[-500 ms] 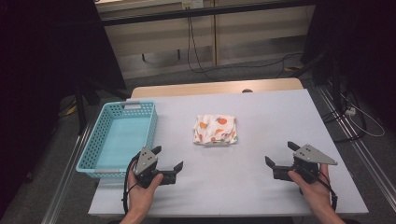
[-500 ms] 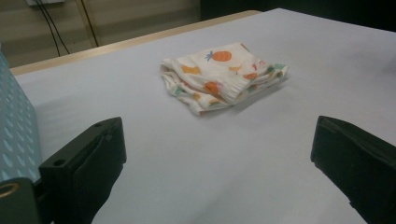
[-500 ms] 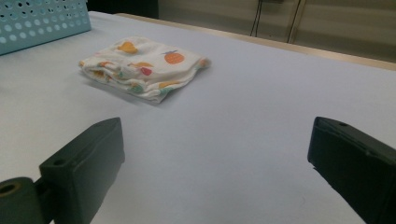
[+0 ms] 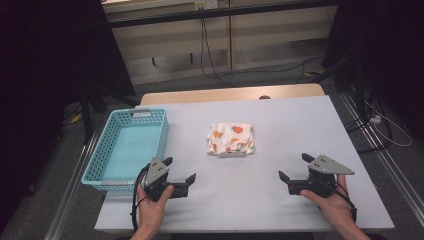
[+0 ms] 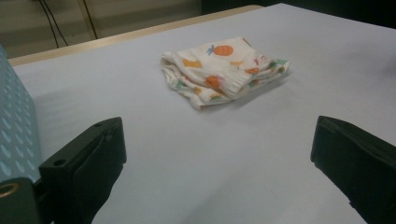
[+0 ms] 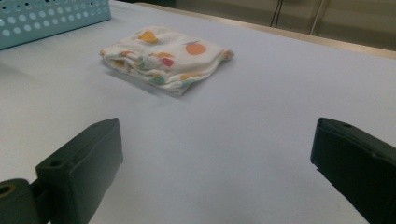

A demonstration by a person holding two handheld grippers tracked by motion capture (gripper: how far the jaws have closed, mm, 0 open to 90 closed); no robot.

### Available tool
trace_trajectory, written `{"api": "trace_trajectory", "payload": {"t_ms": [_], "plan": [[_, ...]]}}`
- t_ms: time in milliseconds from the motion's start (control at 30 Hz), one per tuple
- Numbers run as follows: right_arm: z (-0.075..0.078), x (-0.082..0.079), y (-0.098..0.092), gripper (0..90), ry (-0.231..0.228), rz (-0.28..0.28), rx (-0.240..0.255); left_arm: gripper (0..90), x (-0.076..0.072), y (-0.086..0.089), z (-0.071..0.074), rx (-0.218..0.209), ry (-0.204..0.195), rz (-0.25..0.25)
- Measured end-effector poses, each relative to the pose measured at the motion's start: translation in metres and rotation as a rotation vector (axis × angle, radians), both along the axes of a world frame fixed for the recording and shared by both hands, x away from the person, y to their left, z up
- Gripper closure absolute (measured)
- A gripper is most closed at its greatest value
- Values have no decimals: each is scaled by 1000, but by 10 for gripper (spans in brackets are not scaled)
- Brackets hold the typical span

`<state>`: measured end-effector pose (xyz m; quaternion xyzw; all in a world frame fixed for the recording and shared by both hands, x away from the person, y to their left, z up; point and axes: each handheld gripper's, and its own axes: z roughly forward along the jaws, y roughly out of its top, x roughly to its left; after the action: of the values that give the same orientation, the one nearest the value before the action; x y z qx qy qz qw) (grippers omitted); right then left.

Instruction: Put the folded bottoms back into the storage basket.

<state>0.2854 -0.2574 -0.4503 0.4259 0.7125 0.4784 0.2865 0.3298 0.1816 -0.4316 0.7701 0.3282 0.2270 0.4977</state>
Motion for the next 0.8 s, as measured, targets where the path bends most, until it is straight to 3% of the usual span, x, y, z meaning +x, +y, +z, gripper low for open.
{"api": "trace_trajectory", "payload": {"t_ms": [433, 567, 800], "plan": [[1, 7, 20, 53, 47, 110, -34, 40, -2, -1, -1, 16, 11, -35], [5, 12, 29, 55, 87, 155, -84, 46, -1, -3, -2, 12, 18, -49], [6, 19, 39, 50, 134, 223, -83, 59, 2, -6, -4, 16, 39, -65]]}}
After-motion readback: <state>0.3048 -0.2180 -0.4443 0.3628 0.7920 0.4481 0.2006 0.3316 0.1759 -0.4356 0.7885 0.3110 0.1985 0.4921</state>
